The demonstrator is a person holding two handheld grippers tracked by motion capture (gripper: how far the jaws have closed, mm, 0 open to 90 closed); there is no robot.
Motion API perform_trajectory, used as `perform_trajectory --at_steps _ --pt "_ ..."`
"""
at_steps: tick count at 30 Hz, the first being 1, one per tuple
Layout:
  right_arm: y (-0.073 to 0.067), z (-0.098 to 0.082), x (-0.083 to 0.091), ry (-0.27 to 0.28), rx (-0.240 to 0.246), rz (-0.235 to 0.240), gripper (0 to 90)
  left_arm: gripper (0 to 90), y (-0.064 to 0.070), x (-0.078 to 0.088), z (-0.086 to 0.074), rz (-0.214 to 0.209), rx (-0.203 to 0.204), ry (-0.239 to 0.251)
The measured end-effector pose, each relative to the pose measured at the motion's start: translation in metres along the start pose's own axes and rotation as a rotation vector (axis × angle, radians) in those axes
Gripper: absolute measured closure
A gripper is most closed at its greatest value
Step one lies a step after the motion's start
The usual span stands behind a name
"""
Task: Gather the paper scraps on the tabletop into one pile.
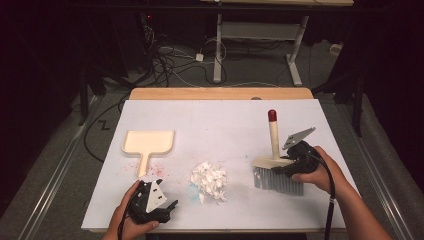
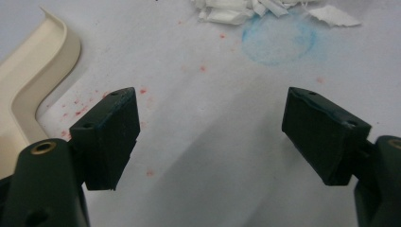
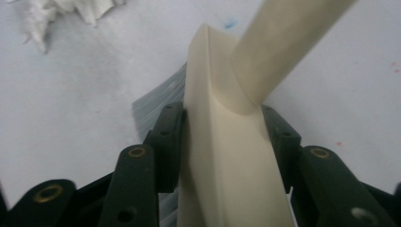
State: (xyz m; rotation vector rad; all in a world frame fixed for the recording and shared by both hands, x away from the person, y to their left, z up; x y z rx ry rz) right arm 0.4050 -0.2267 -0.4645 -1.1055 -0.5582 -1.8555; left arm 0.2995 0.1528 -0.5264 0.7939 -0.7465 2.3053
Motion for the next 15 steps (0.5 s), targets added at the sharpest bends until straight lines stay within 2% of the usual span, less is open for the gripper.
perform_trajectory --at_steps 2,3,6,10,15 --pt "0.006 0.003 0.0 0.005 0.001 -0.048 51.7 19.0 0.0 0.0 0.0 0.0 -0.003 -0.005" --pt "0.008 0.004 0.0 0.006 -0.011 -0.054 51.1 19.0 0.001 0.0 0.0 -0.001 -0.004 -0.005" --pt "0.012 0.006 -0.001 0.019 0.0 -0.041 50.3 18.9 0.001 -0.001 0.0 -0.002 -0.006 -0.005" --pt "0.019 0.01 0.001 0.051 0.004 -0.094 42.7 18.9 0.002 -0.002 0.0 -0.006 -0.012 -0.007" --pt "0.024 0.015 -0.001 0.077 0.038 -0.107 38.0 18.9 0.003 -0.002 0.001 -0.008 -0.014 -0.006"
Point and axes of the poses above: each handheld gripper's, and its own axes: x roughly backward along the jaws, z roughly out of its top, y roughly to its right, the point moved 7 cm from there along -x, roughly forward along the jaws, and after that the axes turned 4 degrees about z, right-handed, at the moved point
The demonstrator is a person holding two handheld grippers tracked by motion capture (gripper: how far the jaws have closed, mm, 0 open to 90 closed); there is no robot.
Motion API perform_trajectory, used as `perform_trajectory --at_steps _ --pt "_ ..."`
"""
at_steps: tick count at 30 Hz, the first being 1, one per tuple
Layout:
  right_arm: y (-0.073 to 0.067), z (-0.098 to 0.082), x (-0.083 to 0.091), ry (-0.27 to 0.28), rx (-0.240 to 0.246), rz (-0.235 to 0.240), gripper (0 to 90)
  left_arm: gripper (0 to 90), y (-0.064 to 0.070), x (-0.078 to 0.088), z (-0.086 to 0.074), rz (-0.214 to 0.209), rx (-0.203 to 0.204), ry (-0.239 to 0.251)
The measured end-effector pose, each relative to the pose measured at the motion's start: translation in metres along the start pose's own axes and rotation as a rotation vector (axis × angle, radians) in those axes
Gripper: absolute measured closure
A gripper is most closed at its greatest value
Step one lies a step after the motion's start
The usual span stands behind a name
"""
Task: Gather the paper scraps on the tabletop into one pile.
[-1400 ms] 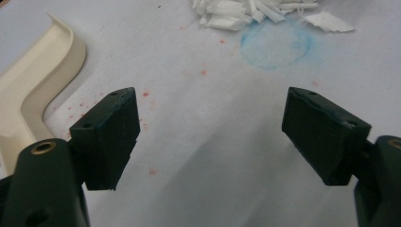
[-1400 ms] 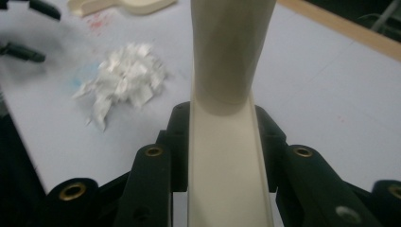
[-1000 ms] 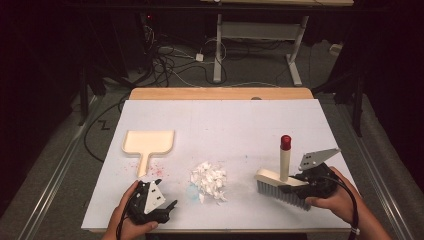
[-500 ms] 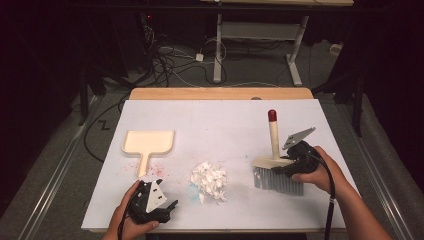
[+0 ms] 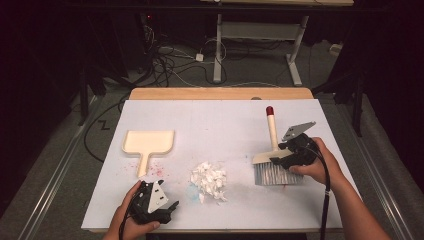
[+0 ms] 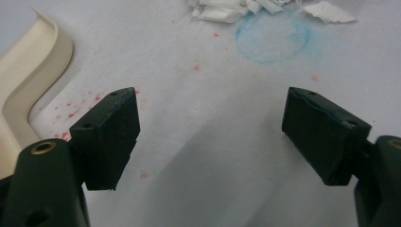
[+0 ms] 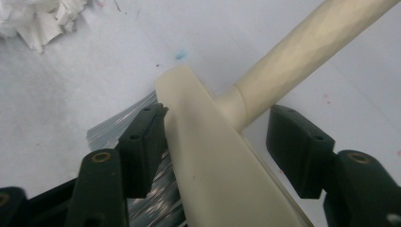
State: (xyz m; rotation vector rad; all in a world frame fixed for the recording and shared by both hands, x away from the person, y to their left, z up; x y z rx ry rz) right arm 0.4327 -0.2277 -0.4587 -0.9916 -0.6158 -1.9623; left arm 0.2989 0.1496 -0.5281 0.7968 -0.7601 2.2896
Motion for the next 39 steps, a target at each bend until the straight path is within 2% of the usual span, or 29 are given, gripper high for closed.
perform_trajectory --at_steps 2,4,5,7,10,12,15,18,23,25,27,30,31,33,37,39 --pt "0.002 0.001 0.001 -0.002 0.01 -0.038 36.9 18.9 -0.001 0.001 0.0 0.002 -0.006 0.001" --pt "0.005 0.003 0.007 0.037 0.031 -0.134 46.7 18.9 -0.002 0.003 0.0 0.005 0.0 0.009" --pt "0.005 0.004 0.01 0.055 0.038 -0.165 46.2 18.9 -0.003 0.003 -0.001 0.006 0.004 0.01" --pt "0.005 0.004 0.013 0.086 0.034 -0.186 45.1 19.0 -0.003 0.004 -0.001 0.012 0.012 0.017" --pt "0.005 0.004 0.018 0.138 0.037 -0.262 44.2 18.9 -0.003 0.006 0.0 0.017 0.005 0.023" --pt "0.005 0.003 0.022 0.182 0.017 -0.302 42.3 18.9 -0.002 0.008 0.001 0.017 0.003 0.028" --pt "0.001 0.002 0.026 0.238 0.017 -0.312 40.6 19.0 -0.003 0.008 0.001 0.02 0.005 0.033" --pt "0.0 0.004 0.03 0.291 0.017 -0.344 36.4 18.9 -0.004 0.008 0.0 0.019 0.008 0.032" --pt "0.0 0.01 0.036 0.399 -0.055 -0.385 29.0 18.9 -0.004 0.009 0.001 0.02 0.008 0.033" --pt "-0.002 0.011 0.038 0.439 -0.064 -0.402 27.1 18.9 -0.004 0.009 0.0 0.02 0.012 0.034" --pt "-0.005 0.01 0.041 0.45 -0.072 -0.419 25.9 18.9 -0.004 0.009 0.0 0.02 0.014 0.035" --pt "-0.008 0.007 0.045 0.463 -0.078 -0.42 24.6 18.9 -0.004 0.009 0.0 0.019 0.012 0.033" --pt "-0.009 0.005 0.047 0.469 -0.095 -0.429 24.6 18.9 -0.004 0.009 0.0 0.019 0.012 0.033" --pt "-0.013 0.001 0.053 0.503 -0.108 -0.428 24.4 18.9 -0.004 0.009 0.0 0.019 0.012 0.034" --pt "-0.021 -0.007 0.059 0.507 -0.084 -0.433 22.7 18.9 -0.004 0.009 0.0 0.019 0.014 0.034" --pt "-0.023 -0.012 0.059 0.484 -0.073 -0.44 22.6 18.9 -0.004 0.009 0.0 0.02 0.013 0.034"
Point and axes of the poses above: each handheld gripper's, and its own axes: x roughly backward along the jaws, z roughly out of its top, y roughly to its right, the point moved 7 cm from there along -x, roughly forward along the jaws, and after that the axes turned 4 degrees about z, right-handed, at the moved point
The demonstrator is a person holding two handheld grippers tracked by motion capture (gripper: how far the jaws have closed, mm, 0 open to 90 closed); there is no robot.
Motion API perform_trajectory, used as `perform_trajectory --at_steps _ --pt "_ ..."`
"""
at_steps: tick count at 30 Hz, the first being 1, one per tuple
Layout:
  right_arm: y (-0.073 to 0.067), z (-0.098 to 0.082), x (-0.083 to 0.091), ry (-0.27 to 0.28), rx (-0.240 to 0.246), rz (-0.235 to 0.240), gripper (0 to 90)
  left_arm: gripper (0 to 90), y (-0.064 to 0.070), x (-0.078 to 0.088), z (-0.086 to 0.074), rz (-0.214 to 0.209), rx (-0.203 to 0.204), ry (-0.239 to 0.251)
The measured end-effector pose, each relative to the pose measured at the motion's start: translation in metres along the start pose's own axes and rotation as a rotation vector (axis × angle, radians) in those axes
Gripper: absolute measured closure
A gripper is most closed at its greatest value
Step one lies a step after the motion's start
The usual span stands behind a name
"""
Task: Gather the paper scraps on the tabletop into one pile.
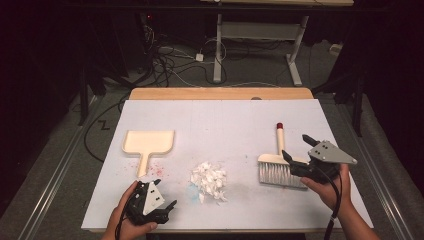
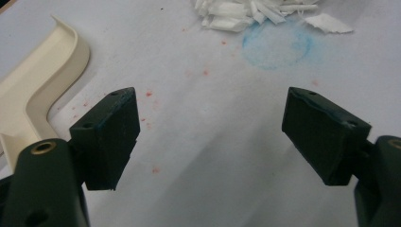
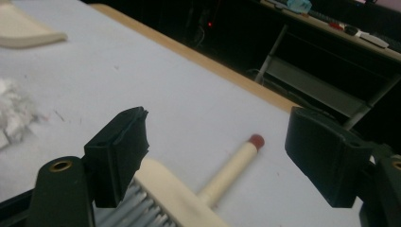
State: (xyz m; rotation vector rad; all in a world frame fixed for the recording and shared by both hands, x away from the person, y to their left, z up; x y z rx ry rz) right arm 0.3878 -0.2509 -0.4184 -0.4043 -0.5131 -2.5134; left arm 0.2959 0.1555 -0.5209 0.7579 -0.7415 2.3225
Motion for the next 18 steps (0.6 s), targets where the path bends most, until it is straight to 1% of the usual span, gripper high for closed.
perform_trajectory --at_steps 3,4,5,7,9,11,12,14,15,16,18 --pt "-0.002 -0.006 0.006 -0.001 0.014 -0.006 22.6 18.9 0.0 0.0 0.0 0.002 0.0 -0.001" --pt "-0.003 -0.008 0.009 0.003 0.009 0.001 22.6 18.9 0.0 0.0 0.0 0.002 0.001 0.0" --pt "-0.003 -0.009 0.011 0.015 0.01 0.007 22.6 19.0 0.0 0.0 0.0 0.002 0.002 0.001" --pt "-0.003 -0.012 0.016 0.016 0.014 0.0 22.4 18.9 -0.001 0.0 0.0 0.004 0.004 -0.002" --pt "-0.004 -0.015 0.02 0.034 0.013 0.006 22.4 18.9 -0.001 -0.001 0.0 0.005 0.007 -0.004" --pt "-0.005 -0.02 0.024 0.034 0.024 0.002 22.4 18.9 -0.002 -0.002 0.0 0.008 0.008 -0.006" --pt "-0.005 -0.022 0.027 0.042 0.032 0.002 22.4 18.9 -0.002 -0.002 0.0 0.008 0.01 -0.009" --pt "-0.004 -0.029 0.03 0.053 0.039 -0.005 22.5 18.9 -0.003 -0.002 -0.001 0.016 0.016 -0.015" --pt "-0.004 -0.033 0.032 0.054 0.034 -0.002 22.5 18.9 -0.004 -0.002 -0.001 0.019 0.021 -0.015" --pt "-0.004 -0.038 0.032 0.047 0.029 0.0 22.5 18.9 -0.005 -0.002 0.0 0.022 0.026 -0.012" --pt "-0.004 -0.048 0.031 0.022 0.025 0.02 22.4 18.9 -0.006 -0.002 0.0 0.031 0.03 -0.013"
Point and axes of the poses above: each handheld gripper's, and its own axes: x roughly backward along the jaws, z roughly out of its top, y roughly to its right, the point moved 7 cm from there along -x, roughly forward along the jaws, and after that the axes turned 4 degrees about z, right-handed, at the moved point
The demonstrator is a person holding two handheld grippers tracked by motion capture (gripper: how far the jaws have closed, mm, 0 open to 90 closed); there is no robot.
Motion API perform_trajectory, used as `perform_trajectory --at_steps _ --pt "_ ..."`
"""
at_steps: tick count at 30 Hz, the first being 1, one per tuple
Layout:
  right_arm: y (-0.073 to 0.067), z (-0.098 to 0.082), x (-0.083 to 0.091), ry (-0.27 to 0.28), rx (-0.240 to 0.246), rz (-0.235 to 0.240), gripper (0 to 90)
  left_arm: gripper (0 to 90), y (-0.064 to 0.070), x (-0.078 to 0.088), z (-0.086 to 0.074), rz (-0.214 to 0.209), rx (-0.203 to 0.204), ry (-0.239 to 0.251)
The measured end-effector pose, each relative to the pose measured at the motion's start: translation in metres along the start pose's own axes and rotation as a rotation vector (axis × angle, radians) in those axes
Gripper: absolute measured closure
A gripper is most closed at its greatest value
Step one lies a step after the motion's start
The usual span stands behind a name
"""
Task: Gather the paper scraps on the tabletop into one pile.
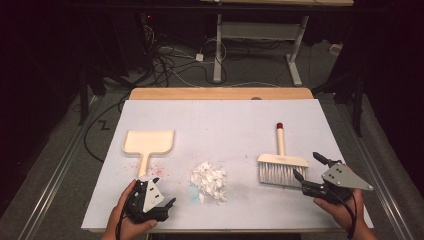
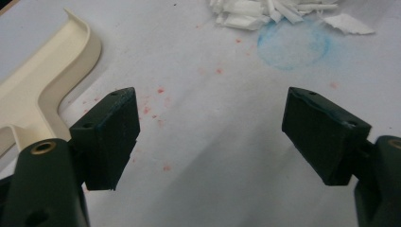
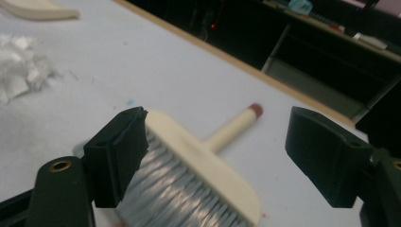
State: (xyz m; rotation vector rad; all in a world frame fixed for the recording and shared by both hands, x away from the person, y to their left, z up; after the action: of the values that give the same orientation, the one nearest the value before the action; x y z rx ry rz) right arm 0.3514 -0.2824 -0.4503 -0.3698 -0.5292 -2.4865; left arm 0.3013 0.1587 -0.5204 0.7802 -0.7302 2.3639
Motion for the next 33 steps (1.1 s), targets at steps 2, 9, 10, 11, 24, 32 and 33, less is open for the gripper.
perform_trajectory --at_steps 2,9,10,11,24,32,33 --pt "-0.002 -0.007 -0.001 -0.022 0.005 0.012 21.8 18.9 -0.001 -0.001 0.001 0.007 -0.001 -0.005" --pt "-0.007 -0.004 -0.002 -0.018 0.019 0.033 19.4 18.6 0.0 0.003 0.003 0.019 -0.004 0.014" --pt "-0.008 -0.003 -0.001 -0.01 0.018 0.034 19.3 18.5 0.001 0.003 0.002 0.017 -0.005 0.013" --pt "-0.009 -0.003 -0.001 -0.013 0.012 0.035 19.3 18.1 0.001 0.004 0.002 0.015 -0.007 0.014" --pt "-0.014 -0.002 -0.004 -0.028 0.035 0.031 19.1 17.5 -0.002 0.007 0.001 0.018 -0.003 0.026" --pt "-0.013 -0.001 -0.002 -0.026 0.046 0.02 19.1 17.5 -0.001 0.005 0.001 0.013 -0.003 0.018" --pt "-0.013 -0.001 -0.002 -0.025 0.043 0.022 19.1 17.5 -0.001 0.004 0.001 0.013 -0.004 0.014"
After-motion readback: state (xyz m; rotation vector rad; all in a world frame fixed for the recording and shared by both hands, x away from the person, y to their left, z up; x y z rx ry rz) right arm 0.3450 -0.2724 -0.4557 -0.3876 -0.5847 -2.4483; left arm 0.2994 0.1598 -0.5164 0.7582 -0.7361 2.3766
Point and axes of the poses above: each handheld gripper's, and its own axes: x roughly backward along the jaws, z roughly out of its top, y roughly to its right, the point moved 7 cm from there along -x, roughly forward along the jaws, and after that the axes turned 4 degrees about z, right-handed, at the moved point
